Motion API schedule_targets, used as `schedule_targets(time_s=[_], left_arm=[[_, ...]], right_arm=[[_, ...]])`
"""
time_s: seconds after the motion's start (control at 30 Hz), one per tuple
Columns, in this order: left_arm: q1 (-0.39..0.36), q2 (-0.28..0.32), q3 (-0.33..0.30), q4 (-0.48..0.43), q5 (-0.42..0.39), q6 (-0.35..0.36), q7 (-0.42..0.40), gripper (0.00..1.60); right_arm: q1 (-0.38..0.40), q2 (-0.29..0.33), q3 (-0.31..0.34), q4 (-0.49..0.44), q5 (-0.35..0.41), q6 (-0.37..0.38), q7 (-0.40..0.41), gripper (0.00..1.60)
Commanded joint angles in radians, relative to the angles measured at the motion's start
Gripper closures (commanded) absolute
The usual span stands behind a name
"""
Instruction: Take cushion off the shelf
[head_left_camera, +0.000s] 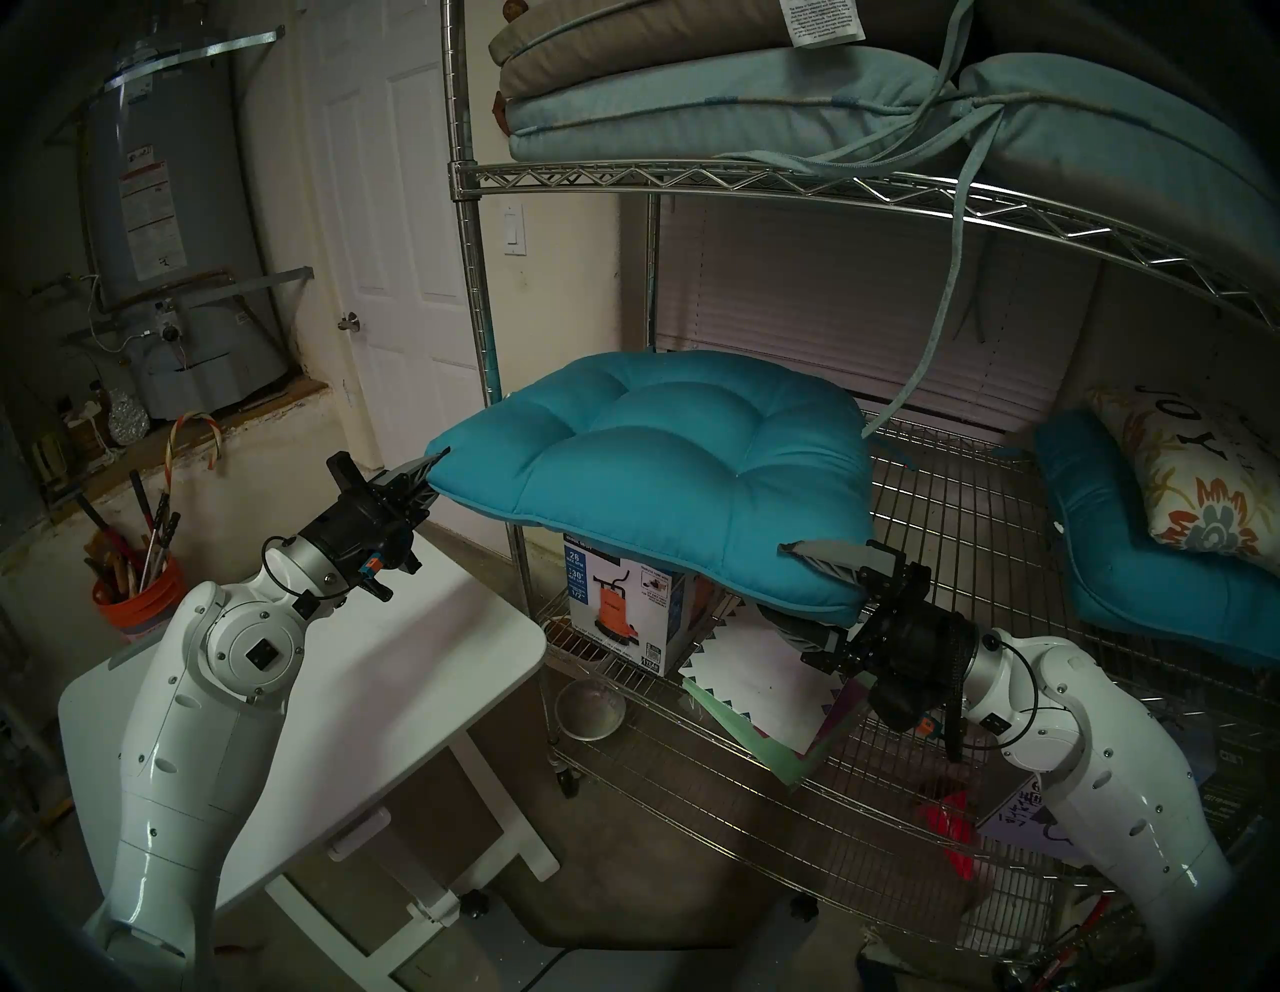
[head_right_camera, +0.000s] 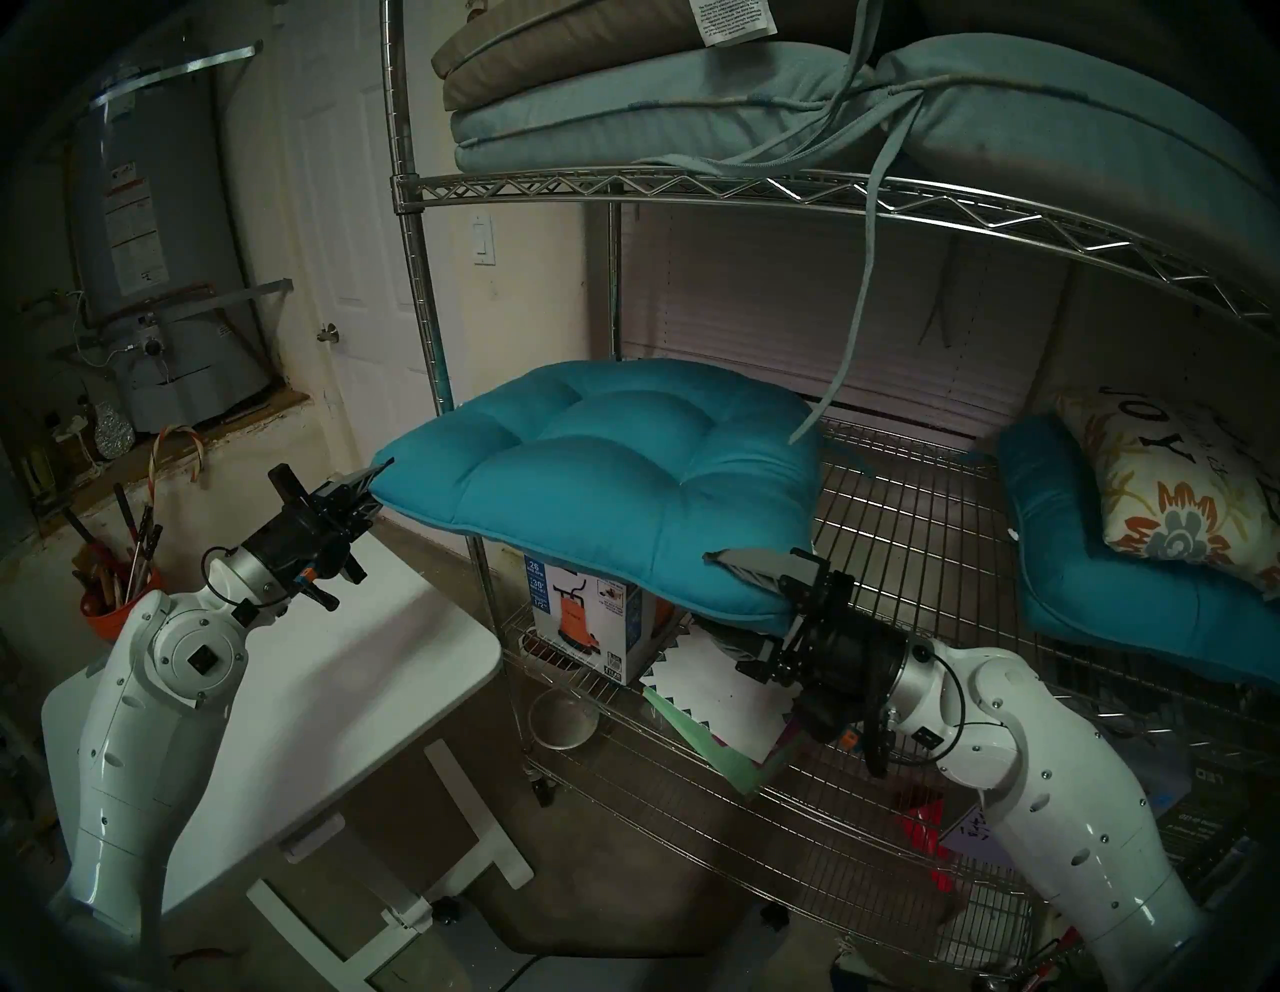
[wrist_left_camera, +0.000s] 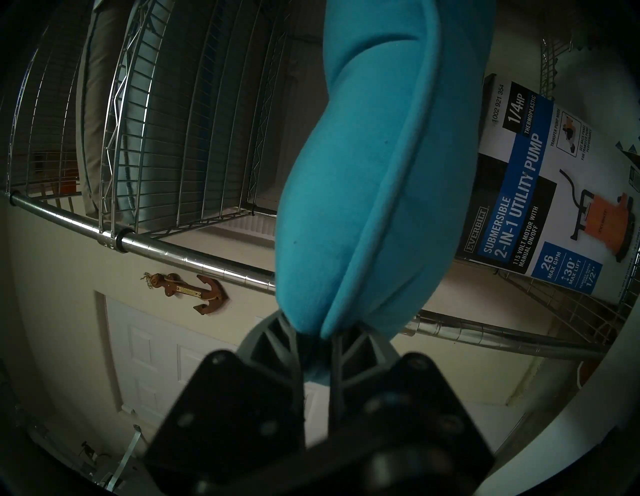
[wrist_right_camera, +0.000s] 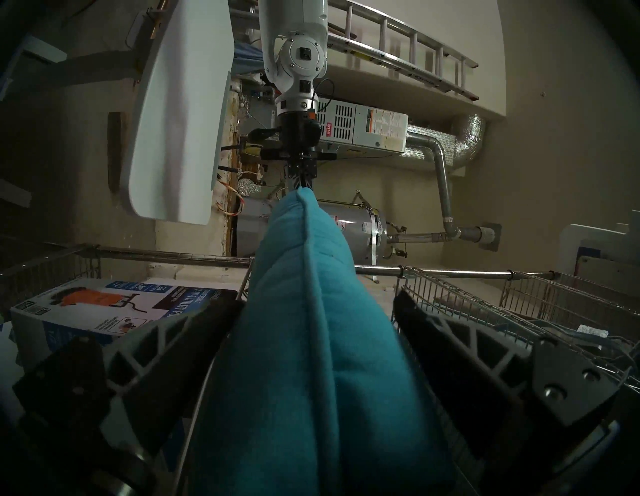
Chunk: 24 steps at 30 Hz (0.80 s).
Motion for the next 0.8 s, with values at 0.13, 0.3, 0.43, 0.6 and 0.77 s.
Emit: schedule_targets(time_s=[0.13,0.3,0.43,0.6,0.77], left_arm=[[-0.005,-0.001,-0.019,-0.021,-0.007,-0.005,0.016,1.60],[0.003,-0.004,-0.025,-0.029,-0.006,-0.005,0.019,1.60],[0.012,-0.006,-0.030,-0.035,-0.005,-0.005,0.021,1.60],[0.021,-0.010,-0.033,-0.041,-0.005,-0.008,0.026,1.60],[0.035,-0.015,-0.040,-0.062,-0.011,-0.003,0.023,1.60]], right_arm=[[0.121,0.091,0.134,-0.015,0.027,-0.027,0.016,0.83],[0.100,0.102,0.134,-0.019,0.046,-0.065,0.018,1.60],[0.056,0.091,0.144,-0.042,0.049,-0.069,0.016,1.60],[0.002,0.072,0.149,-0.071,0.037,-0.069,0.008,1.60],[-0.041,0.062,0.157,-0.123,0.034,-0.063,0.012,1.60]])
